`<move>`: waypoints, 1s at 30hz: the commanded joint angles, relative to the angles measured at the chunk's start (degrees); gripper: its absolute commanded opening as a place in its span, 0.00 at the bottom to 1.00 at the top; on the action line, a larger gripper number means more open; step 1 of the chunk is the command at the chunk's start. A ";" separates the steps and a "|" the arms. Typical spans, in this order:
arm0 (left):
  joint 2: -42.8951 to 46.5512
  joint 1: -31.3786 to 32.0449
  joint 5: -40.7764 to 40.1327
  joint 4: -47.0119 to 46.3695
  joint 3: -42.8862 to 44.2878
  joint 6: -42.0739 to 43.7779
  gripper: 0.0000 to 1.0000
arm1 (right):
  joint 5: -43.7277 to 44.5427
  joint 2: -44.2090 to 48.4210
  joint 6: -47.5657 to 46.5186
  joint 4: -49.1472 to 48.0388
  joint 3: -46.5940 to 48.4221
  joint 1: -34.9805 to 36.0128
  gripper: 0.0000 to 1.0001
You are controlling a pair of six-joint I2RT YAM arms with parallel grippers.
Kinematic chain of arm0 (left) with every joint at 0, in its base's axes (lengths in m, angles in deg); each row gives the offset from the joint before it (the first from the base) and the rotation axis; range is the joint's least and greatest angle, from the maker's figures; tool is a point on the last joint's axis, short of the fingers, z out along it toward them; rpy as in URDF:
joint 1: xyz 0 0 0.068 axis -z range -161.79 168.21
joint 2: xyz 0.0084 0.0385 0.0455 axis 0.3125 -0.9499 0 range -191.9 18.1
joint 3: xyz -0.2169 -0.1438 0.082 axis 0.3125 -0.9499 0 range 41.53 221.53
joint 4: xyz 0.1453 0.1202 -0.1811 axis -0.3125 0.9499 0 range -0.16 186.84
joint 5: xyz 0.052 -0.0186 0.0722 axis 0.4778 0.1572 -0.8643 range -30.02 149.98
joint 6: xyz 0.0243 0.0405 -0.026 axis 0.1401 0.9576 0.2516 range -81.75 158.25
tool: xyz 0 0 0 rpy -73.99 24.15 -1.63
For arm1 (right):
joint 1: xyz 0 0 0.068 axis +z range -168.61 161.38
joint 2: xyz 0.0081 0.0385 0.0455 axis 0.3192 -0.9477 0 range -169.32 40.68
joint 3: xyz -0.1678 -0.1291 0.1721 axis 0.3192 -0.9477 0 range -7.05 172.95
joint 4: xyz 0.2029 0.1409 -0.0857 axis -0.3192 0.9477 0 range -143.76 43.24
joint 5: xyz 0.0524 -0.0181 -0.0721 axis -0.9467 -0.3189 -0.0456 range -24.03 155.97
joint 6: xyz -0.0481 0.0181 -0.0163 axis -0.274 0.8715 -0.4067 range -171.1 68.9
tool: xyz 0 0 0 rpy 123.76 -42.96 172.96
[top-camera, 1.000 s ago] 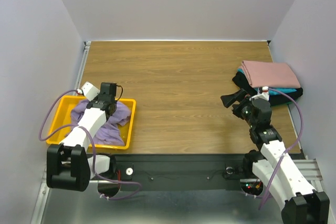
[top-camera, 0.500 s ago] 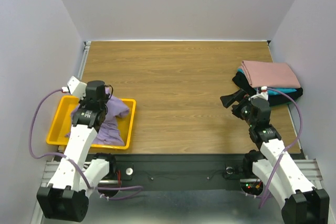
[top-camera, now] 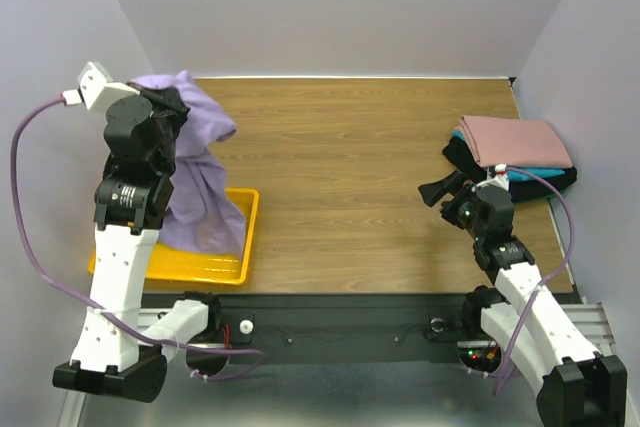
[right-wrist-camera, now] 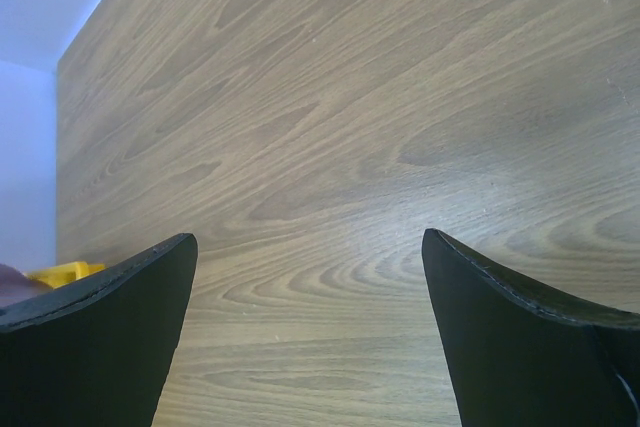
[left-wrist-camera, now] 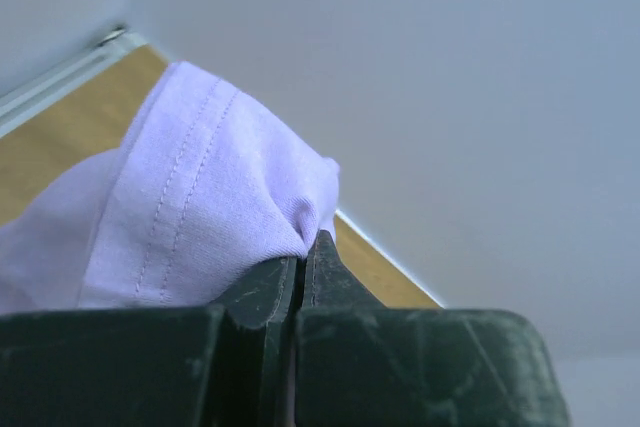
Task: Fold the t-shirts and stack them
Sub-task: Grab the tshirt from the pile, then move the tshirt to the center of the board
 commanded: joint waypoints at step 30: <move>-32.80 37.93 1.78 -19.37 29.53 17.53 0.00 | 17.55 9.64 -2.02 11.75 3.79 0.41 1.00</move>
